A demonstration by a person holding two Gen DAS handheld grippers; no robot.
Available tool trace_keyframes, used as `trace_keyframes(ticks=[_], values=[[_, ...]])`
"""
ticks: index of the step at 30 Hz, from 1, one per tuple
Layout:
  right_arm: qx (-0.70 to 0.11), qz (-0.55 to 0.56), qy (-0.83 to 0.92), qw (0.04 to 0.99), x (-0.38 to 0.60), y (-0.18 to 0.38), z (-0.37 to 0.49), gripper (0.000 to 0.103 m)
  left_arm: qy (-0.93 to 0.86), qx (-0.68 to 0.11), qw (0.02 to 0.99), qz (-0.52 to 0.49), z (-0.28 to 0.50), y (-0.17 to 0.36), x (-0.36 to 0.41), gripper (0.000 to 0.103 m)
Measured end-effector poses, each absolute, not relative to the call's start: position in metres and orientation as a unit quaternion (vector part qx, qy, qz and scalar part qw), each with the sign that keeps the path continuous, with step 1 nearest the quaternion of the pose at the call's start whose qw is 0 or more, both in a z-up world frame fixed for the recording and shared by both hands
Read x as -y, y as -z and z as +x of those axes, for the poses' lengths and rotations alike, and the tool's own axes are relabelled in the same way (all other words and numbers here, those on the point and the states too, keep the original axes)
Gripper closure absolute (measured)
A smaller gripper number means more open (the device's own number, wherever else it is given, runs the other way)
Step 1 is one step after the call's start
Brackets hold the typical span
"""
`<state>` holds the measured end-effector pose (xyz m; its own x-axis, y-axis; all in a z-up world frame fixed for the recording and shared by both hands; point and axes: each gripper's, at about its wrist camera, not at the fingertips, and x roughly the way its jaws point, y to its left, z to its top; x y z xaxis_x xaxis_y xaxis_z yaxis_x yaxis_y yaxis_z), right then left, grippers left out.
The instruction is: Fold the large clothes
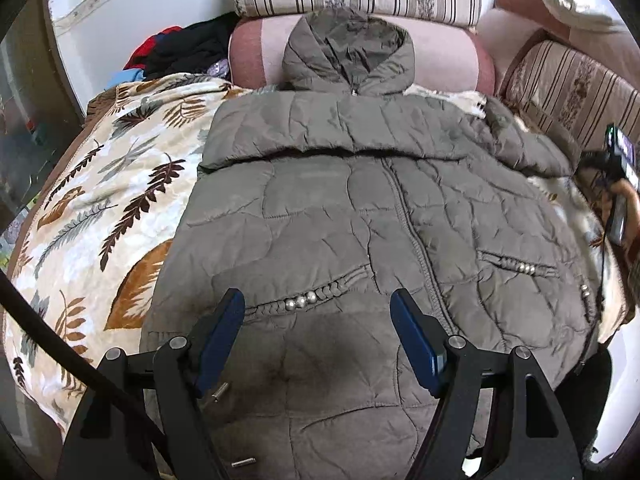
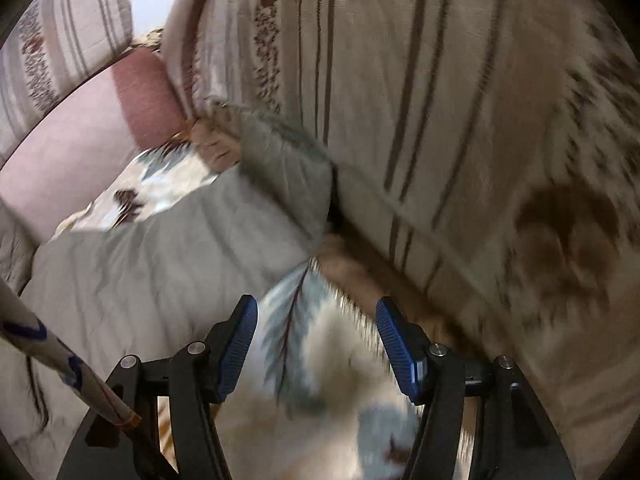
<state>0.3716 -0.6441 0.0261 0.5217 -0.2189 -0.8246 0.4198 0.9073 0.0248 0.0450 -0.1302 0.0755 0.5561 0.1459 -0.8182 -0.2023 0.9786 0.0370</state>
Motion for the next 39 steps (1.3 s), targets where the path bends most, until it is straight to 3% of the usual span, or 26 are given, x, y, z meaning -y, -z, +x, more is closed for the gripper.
trace_keyframes(ticks=[9,11,13,15,21,29,39], values=[[-0.458,0.074,0.207,0.861,0.660,0.001,0.439,0.040,-0.120,-0.494,0.861,-0.031,0.071,-0.059,0.131,0.029],[-0.459,0.039,0.195,0.866,0.646,0.005,0.449,0.054,-0.121,-0.501,0.857,-0.030,0.075,-0.055,0.132,0.029],[-0.469,0.013,0.198,0.861,0.639,0.009,0.456,0.084,-0.119,-0.505,0.854,-0.030,0.076,-0.052,0.134,0.029],[-0.467,0.011,0.204,0.860,0.642,0.008,0.454,0.092,-0.117,-0.505,0.855,-0.029,0.076,-0.051,0.134,0.029],[-0.452,0.079,0.184,0.869,0.668,-0.021,0.432,0.095,-0.111,-0.499,0.859,-0.037,0.074,-0.053,0.129,0.029],[-0.401,0.127,0.156,0.894,0.666,-0.098,0.391,0.096,-0.102,-0.474,0.873,-0.057,0.055,-0.063,0.117,0.029],[-0.349,0.107,0.076,0.928,0.584,-0.197,0.346,0.096,-0.112,-0.446,0.884,-0.092,0.018,-0.073,0.087,0.029]])
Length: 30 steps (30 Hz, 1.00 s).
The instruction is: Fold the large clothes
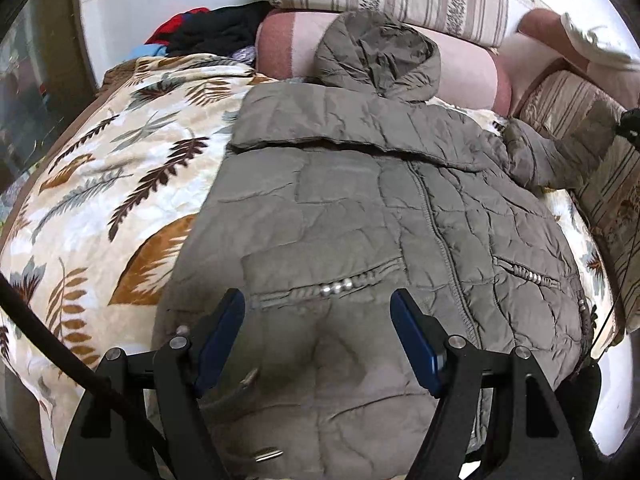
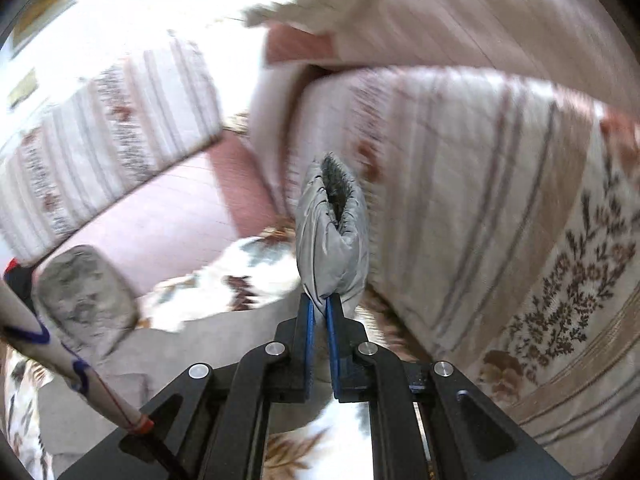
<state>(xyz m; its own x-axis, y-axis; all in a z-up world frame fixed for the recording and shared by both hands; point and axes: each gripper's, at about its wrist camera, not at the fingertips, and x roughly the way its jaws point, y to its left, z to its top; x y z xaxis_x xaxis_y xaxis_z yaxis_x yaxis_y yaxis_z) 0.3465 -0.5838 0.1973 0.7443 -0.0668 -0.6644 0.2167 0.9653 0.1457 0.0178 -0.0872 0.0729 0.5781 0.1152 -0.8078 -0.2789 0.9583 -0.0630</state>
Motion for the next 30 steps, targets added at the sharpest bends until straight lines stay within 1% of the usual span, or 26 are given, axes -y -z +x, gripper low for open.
trace_keyframes(ticks=[4,8,11,14,20,26,30], values=[[-0.337,0.084,0.024,0.937,0.526,-0.225,0.335,0.096,-0.116,-0.440,0.884,-0.110,0.001,-0.071,0.074,0.029],[-0.331,0.053,-0.024,0.942,0.465,-0.240,0.322,0.096,-0.120,-0.434,0.884,-0.125,-0.014,-0.070,0.061,0.029],[-0.332,0.031,-0.061,0.941,0.424,-0.242,0.316,0.096,-0.126,-0.429,0.884,-0.137,-0.023,-0.069,0.051,0.029],[-0.340,0.012,-0.103,0.935,0.379,-0.232,0.311,0.096,-0.132,-0.426,0.882,-0.150,-0.029,-0.066,0.041,0.029],[-0.387,-0.029,-0.169,0.906,0.297,-0.174,0.289,0.096,-0.146,-0.422,0.879,-0.166,-0.033,-0.064,0.025,0.029],[-0.458,-0.052,-0.215,0.861,0.225,-0.079,0.279,0.096,-0.163,-0.413,0.882,-0.159,-0.028,-0.072,0.015,0.029],[-0.481,-0.061,-0.227,0.845,0.199,-0.041,0.276,0.095,-0.162,-0.404,0.889,-0.145,-0.014,-0.085,0.014,0.029]])
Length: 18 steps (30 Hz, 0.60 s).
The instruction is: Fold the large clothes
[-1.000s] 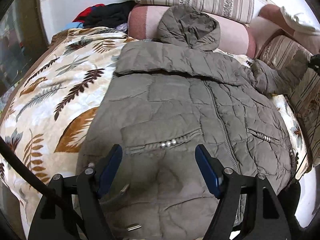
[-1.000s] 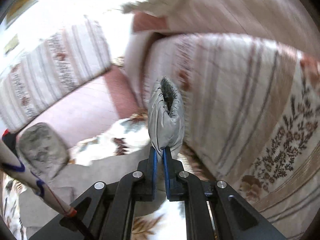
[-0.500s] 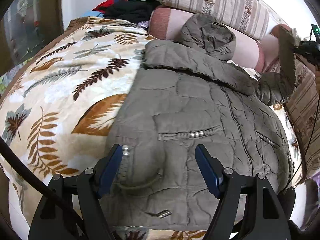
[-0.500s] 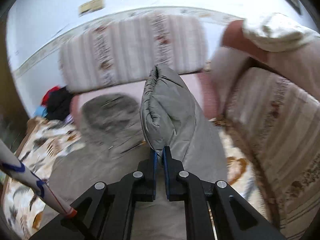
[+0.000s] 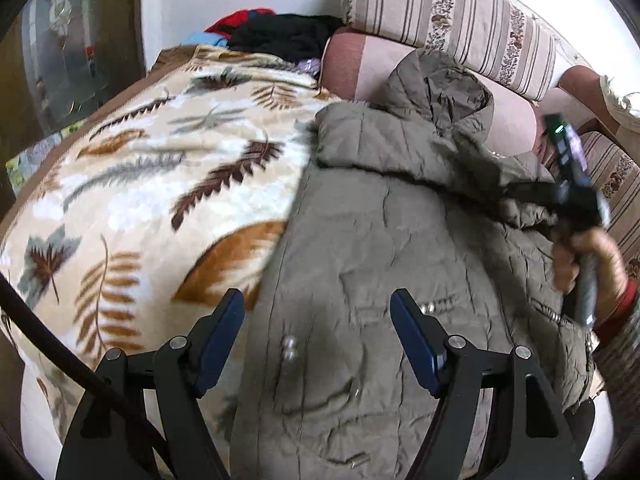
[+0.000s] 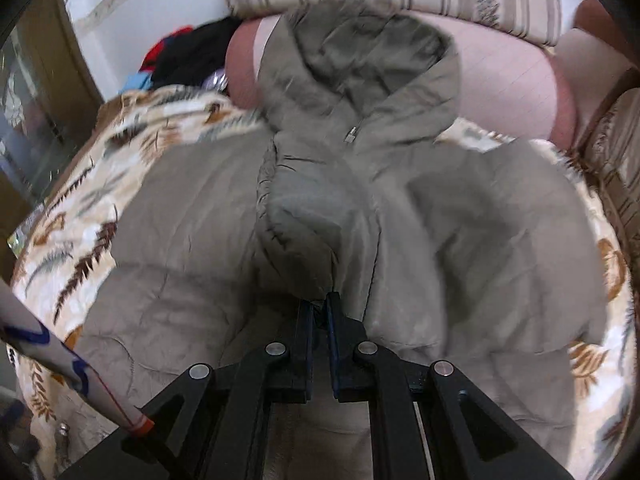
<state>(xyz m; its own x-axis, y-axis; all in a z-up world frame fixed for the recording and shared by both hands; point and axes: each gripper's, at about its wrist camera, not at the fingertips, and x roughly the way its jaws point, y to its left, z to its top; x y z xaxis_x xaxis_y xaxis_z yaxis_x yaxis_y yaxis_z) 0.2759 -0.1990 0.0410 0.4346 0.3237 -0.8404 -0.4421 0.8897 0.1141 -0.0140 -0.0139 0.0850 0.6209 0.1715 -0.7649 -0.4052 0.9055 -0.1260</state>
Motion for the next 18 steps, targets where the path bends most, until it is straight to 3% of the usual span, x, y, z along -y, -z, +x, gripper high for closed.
trace_keyframes(ticks=[3,5,7,9,18], values=[[-0.483,-0.062,-0.226,0.844,0.195,-0.028,0.276,0.089,-0.142,-0.400,0.895,-0.141,0.009,-0.097,0.016,0.029],[-0.490,-0.051,-0.235,0.838,0.198,-0.026,0.277,0.070,-0.127,-0.399,0.897,-0.140,0.026,-0.103,0.018,0.029],[-0.482,-0.047,-0.234,0.843,0.206,-0.033,0.274,0.034,-0.112,-0.401,0.899,-0.137,0.045,-0.108,0.021,0.029],[-0.455,-0.051,-0.229,0.859,0.216,-0.044,0.267,0.029,-0.092,-0.404,0.900,-0.135,0.067,-0.111,0.025,0.028],[-0.433,-0.008,-0.199,0.879,0.306,-0.063,0.256,0.029,0.005,-0.455,0.875,-0.166,0.193,-0.082,0.049,0.025]])
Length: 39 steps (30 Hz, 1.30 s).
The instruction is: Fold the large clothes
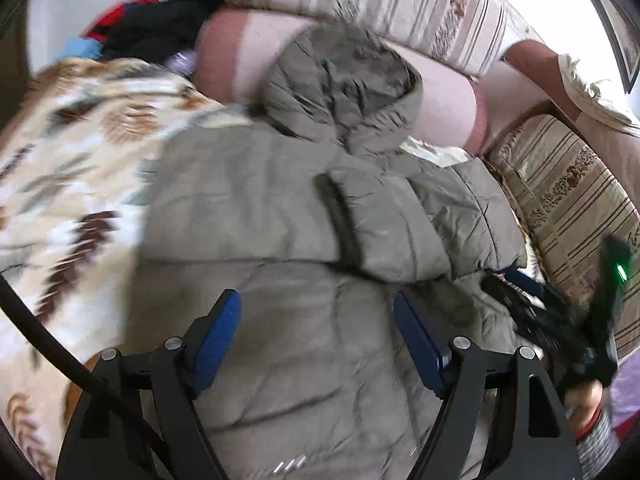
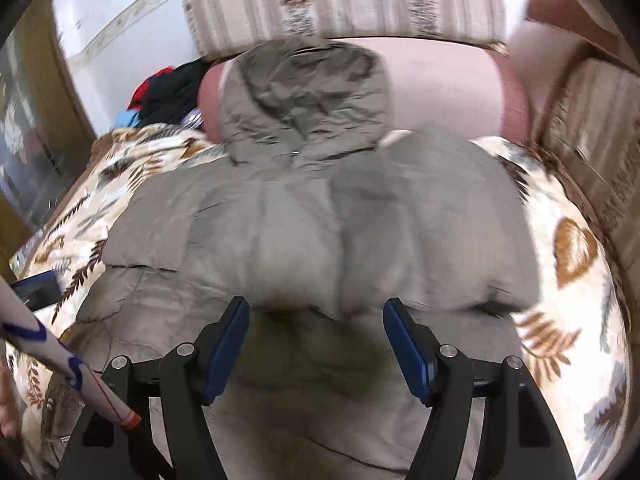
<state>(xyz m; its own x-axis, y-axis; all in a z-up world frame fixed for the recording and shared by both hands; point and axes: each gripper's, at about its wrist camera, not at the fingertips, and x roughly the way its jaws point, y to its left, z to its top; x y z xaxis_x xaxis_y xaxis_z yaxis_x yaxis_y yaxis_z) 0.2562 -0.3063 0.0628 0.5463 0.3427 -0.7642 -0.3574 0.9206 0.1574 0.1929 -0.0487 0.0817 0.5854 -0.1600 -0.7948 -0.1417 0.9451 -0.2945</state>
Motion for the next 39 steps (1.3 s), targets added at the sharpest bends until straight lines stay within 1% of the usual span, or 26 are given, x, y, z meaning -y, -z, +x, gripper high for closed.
trace_keyframes(ticks=[7,10,11,12,13,14,17,21,25,29,31,34,39], values=[[-0.436,0.026,-0.180,0.881,0.363,-0.063,0.254,0.029,0.066,-0.498,0.832,-0.235,0.282,-0.031,0.060,0.025],[-0.437,0.027,-0.168,0.883,0.380,-0.062,0.255,0.029,0.072,-0.504,0.824,-0.250,0.298,-0.020,0.068,0.026],[-0.437,0.026,-0.162,0.885,0.386,-0.061,0.257,0.029,0.072,-0.507,0.823,-0.246,0.303,-0.018,0.073,0.031],[-0.436,0.026,-0.158,0.885,0.390,-0.061,0.258,0.029,0.076,-0.511,0.823,-0.236,0.306,-0.018,0.079,0.043],[-0.437,0.026,-0.150,0.886,0.396,-0.060,0.261,0.029,0.069,-0.520,0.823,-0.216,0.308,-0.017,0.085,0.069],[-0.438,0.028,-0.146,0.887,0.399,-0.059,0.263,0.029,0.066,-0.529,0.822,-0.200,0.309,-0.017,0.089,0.076],[-0.439,0.034,-0.129,0.889,0.408,-0.059,0.272,0.029,0.055,-0.521,0.832,-0.184,0.304,-0.032,0.083,0.084],[-0.424,0.034,-0.118,0.897,0.407,-0.068,0.285,0.029,0.018,-0.482,0.855,-0.188,0.288,-0.064,0.041,0.086],[-0.417,0.018,-0.124,0.900,0.385,-0.075,0.306,0.029,-0.032,-0.464,0.866,-0.183,0.280,-0.077,-0.005,0.086],[-0.432,-0.023,-0.132,0.892,0.344,-0.060,0.332,0.029,-0.048,-0.487,0.846,-0.211,0.287,-0.051,-0.035,0.085],[-0.444,-0.041,-0.129,0.886,0.326,-0.047,0.344,0.029,-0.059,-0.500,0.841,-0.197,0.291,-0.035,-0.035,0.084],[-0.458,-0.060,-0.117,0.879,0.307,-0.026,0.360,0.029,-0.066,-0.500,0.844,-0.181,0.296,-0.026,-0.035,0.081],[-0.466,-0.061,-0.112,0.875,0.296,-0.007,0.372,0.027,-0.073,-0.498,0.849,-0.163,0.302,-0.016,-0.034,0.076]])
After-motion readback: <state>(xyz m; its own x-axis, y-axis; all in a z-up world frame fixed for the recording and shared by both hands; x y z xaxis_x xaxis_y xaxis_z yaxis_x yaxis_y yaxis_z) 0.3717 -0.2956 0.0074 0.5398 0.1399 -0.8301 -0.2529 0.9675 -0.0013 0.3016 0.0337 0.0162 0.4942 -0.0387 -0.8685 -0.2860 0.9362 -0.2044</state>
